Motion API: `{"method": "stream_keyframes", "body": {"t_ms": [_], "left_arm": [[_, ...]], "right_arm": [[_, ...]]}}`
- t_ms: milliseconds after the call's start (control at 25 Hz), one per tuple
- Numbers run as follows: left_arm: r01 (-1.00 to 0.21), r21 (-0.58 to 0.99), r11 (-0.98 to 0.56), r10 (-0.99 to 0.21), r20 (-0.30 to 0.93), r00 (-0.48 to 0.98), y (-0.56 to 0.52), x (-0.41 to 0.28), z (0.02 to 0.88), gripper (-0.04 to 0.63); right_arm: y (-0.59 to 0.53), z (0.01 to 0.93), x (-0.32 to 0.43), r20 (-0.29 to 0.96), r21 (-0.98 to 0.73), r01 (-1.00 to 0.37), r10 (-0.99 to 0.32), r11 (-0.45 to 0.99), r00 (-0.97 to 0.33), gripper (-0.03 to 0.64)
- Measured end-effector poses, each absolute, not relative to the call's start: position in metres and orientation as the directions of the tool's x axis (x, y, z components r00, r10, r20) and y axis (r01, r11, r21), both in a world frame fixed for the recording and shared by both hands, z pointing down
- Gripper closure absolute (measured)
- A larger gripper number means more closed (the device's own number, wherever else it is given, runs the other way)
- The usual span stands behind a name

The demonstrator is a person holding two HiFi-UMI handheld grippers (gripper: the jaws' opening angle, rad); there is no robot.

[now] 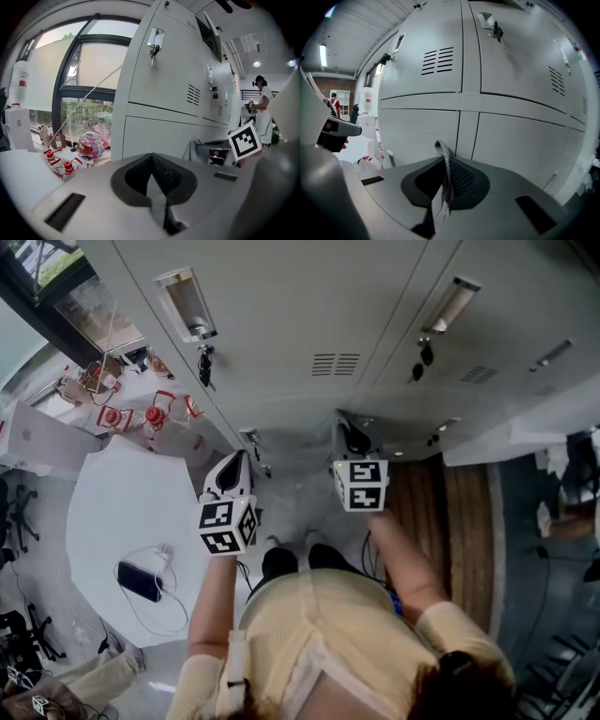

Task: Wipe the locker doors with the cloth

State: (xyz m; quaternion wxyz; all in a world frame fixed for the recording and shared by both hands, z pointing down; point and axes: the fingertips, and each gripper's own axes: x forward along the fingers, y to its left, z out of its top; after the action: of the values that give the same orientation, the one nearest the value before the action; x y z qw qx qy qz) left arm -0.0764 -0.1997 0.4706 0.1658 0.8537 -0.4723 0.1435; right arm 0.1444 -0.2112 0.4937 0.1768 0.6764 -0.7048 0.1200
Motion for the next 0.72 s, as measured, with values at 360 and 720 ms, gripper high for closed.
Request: {"method": "stream_keyframes", "body": {"t_ms": [360,720], "left_arm": [[-0.846,0.148,-0.512,-0.751,0.402,0.524,-0.199,-0.061,0.472,0.594],[-0.874,0.160,-0.459,-0.773,0.412,0.482,-0.193,-0.078,0.480,0.594]], "right_arm": [[-0.205,0.494,0.166,0.413,0.064,-0.998,-0.911,0.018,0.010,0.598],[-0.185,0.494,0.125,0.431,0.044,-0.987,-0.894,0.157,-0.124,0.598]]}}
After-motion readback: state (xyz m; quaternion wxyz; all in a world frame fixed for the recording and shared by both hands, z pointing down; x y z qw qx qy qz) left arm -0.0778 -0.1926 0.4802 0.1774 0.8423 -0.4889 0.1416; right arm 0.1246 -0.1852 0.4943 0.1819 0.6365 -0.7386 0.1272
